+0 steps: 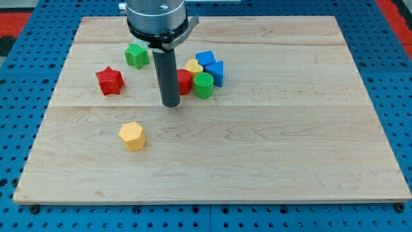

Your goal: Push the green star into the red circle

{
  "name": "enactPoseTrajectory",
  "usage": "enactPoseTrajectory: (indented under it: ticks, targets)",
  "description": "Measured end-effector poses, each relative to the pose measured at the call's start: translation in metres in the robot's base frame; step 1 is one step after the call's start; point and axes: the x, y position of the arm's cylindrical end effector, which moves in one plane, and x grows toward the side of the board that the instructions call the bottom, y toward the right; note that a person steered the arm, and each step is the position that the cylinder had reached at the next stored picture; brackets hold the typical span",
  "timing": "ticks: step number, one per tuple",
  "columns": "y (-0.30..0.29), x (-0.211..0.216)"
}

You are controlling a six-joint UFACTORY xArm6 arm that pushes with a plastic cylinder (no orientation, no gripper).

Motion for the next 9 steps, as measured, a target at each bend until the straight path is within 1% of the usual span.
enactPoseTrajectory:
  ticks: [1,2,3,4,5,6,7,8,9]
  targets:
    - [-0.044,0.001]
    - [-0.117,-0.003]
    - [-0.162,-0.027]
    - [-0.146,-0.064]
    - [-0.128,-0.071]
    - [-0.153,-0.126]
    - [-0.104,-0.144]
    - [-0.049,-0.123]
    - [-0.036,-0.123]
